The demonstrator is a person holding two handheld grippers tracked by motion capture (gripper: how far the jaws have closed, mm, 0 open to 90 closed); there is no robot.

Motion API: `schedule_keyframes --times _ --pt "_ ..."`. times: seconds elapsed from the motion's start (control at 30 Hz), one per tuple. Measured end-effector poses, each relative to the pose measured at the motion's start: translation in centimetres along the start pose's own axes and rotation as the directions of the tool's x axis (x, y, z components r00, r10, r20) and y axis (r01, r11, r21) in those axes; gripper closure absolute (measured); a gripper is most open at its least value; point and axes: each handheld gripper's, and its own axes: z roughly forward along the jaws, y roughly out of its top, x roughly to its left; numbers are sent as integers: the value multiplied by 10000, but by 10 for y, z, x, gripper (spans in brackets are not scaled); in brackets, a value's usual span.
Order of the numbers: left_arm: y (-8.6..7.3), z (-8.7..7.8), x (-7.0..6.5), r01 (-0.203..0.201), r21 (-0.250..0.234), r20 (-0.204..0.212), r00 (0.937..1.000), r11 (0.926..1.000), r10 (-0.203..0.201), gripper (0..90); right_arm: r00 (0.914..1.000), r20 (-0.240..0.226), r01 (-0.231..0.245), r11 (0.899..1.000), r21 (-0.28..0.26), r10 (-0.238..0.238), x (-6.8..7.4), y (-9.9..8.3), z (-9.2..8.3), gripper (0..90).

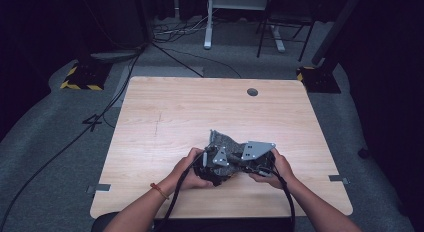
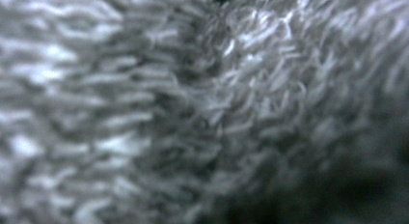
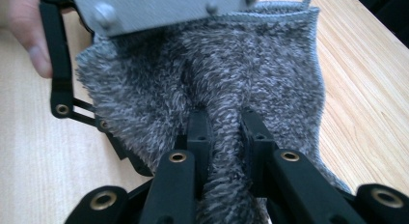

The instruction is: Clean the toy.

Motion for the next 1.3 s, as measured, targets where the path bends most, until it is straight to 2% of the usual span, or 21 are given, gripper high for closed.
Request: schedule_keyframes --times 0.1,0.2,0.27,0.33,0.4,0.43,0.5,0.57,0.6,0.67,0.73,0.8,0.83,0.87,0.97,1.0,1.07,1.1,1.23,1.3 --pt "0 -2 0 -50 15 -21 10000 10000 50 340 9994 268 -242 9997 91 239 -9 -6 -1 780" --pt "-1 -6 0 -19 -174 62 10000 9998 20 340 9972 534 -545 9981 279 529 -18 -18 -2 781" --pt "-1 -9 2 33 -332 54 10000 9994 -31 340 9957 505 -784 9967 223 772 -21 -23 -5 781" --pt "-2 -10 4 149 -349 9 9999 9993 -149 340 9952 594 -790 9967 161 779 -20 -25 -8 781" --pt "-3 -10 6 290 -331 28 9996 9990 -290 340 9968 550 -577 9983 37 574 -16 -24 -10 782" --pt "-4 -10 7 347 -313 -25 9994 9989 -348 340 9983 493 -322 9995 -29 323 -9 -20 -11 782" --pt "-4 -9 8 358 -309 -33 9994 9989 -359 340 9988 425 -248 9997 -68 250 -7 -18 -10 782" --pt "-4 -8 8 318 -176 -52 9995 9993 -319 340 9993 353 140 9998 -131 -135 2 -11 -9 782" --pt "-4 -7 7 389 -187 -54 9992 9991 -390 340 9995 276 139 9997 -192 -134 4 -9 -9 781" --pt "-3 -5 6 402 -226 -29 9992 9989 -403 340 9997 -174 169 9989 -427 -176 8 -1 -6 780" --pt "-1 -3 3 373 -138 -38 9993 9992 -373 340 9985 -14 545 9982 -258 -546 14 4 -1 779" --pt "-3 -2 5 412 -69 -27 9991 9991 -413 340 9982 53 594 9980 -209 -593 13 4 1 779" --pt "-3 -3 5 423 -36 -56 9991 9991 -423 340 9993 49 373 9990 -250 -372 9 2 3 778" --pt "-4 -3 5 472 -82 -116 9988 9989 -473 340 9993 49 373 9990 -250 -372 9 2 3 778" --pt "-3 -5 4 354 -30 -122 9993 9994 -354 340 9990 419 130 9998 -117 -125 -2 -5 2 778" --pt "-3 -6 4 338 -59 -88 9994 9994 -338 340 9979 624 -173 9999 -5 173 -10 -12 1 778" --pt "-2 -9 4 281 -133 -34 9996 9995 -282 340 9975 674 -215 9998 42 212 -13 -15 1 778" --pt "-2 -10 3 240 -224 -51 9997 9995 -241 340 9968 595 -536 9985 52 532 -18 -24 -1 778" --pt "-3 -17 5 328 -356 -189 9993 9988 -334 340 9966 639 -542 9984 187 529 -17 -30 -4 778" --pt "-4 -19 6 403 -457 -215 9989 9981 -414 340 9974 617 -391 9990 221 377 -14 -32 -5 778"
